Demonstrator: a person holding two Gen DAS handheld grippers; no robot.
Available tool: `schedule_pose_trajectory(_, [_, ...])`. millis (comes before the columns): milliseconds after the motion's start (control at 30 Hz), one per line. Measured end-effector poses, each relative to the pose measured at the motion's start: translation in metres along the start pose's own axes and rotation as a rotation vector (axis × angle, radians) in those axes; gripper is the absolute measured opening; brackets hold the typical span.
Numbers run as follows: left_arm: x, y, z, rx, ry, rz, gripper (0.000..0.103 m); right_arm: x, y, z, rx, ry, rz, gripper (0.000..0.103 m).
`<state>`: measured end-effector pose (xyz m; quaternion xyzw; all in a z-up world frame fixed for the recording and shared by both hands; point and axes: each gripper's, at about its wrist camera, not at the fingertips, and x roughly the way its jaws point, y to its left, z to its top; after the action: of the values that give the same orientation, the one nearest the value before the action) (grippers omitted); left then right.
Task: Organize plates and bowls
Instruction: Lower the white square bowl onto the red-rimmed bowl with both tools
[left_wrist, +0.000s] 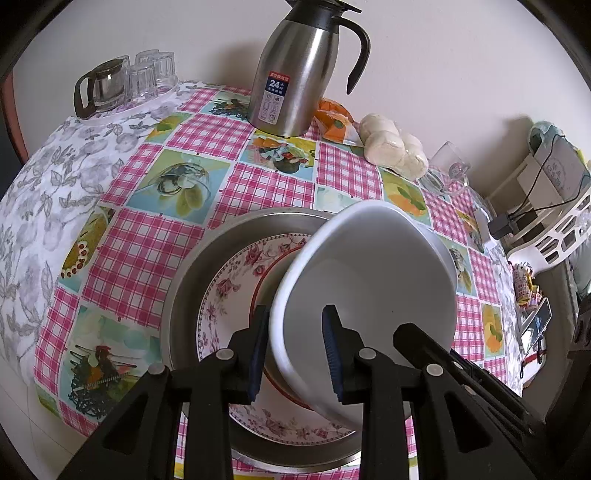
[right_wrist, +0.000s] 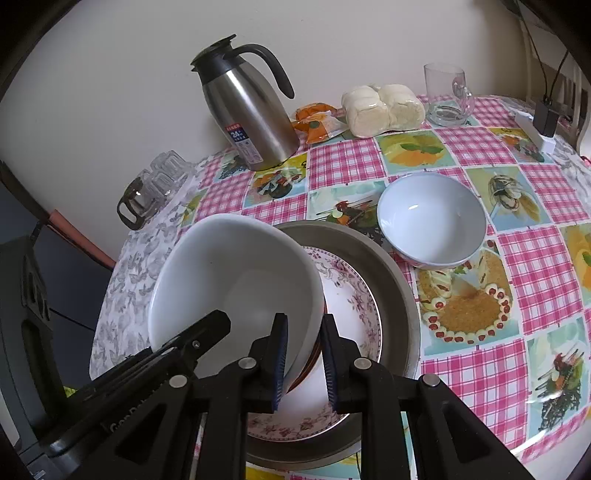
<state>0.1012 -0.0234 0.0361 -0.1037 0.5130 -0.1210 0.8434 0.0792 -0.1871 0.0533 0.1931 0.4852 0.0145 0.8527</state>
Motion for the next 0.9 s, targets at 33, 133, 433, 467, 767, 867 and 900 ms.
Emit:
schedule_pose_trajectory(33, [0.0, 0.001, 0.001, -0.001, 0.0, -0.002, 0.03, 0.0, 0.0, 0.0, 0.001, 0.0, 0.0, 0.021])
schedule_pose_trajectory(133, [0.0, 0.002, 0.001, -0.006, 0.001, -0.007, 0.031, 0.0, -0.001, 0.0, 0.003, 0.002, 0.001, 0.021])
schedule_pose_trajectory(433, [-0.003, 0.004, 0.003, -0.024, -0.002, -0.025, 0.033, -0.004, -0.003, 0.002, 0.018, -0.006, 0.011, 0.029])
schedule_pose_trajectory(467, [-0.003, 0.004, 0.003, -0.025, -0.001, -0.026, 0.033, -0.005, -0.003, 0.002, 0.018, -0.01, 0.012, 0.029])
schedule_pose_trajectory(767, [-0.011, 0.006, 0.004, -0.035, -0.013, -0.052, 0.044, -0.016, -0.002, 0.005, 0.017, -0.041, 0.015, 0.036])
schedule_pose_trajectory(867, [-0.018, 0.006, 0.005, -0.032, -0.039, -0.016, 0.056, -0.019, -0.006, 0.006, 0.026, -0.049, 0.003, 0.048])
schedule_pose_trajectory(900, [-0.019, 0.007, 0.006, -0.035, -0.044, -0.019, 0.056, -0.019, -0.007, 0.007, 0.031, -0.051, 0.0, 0.053])
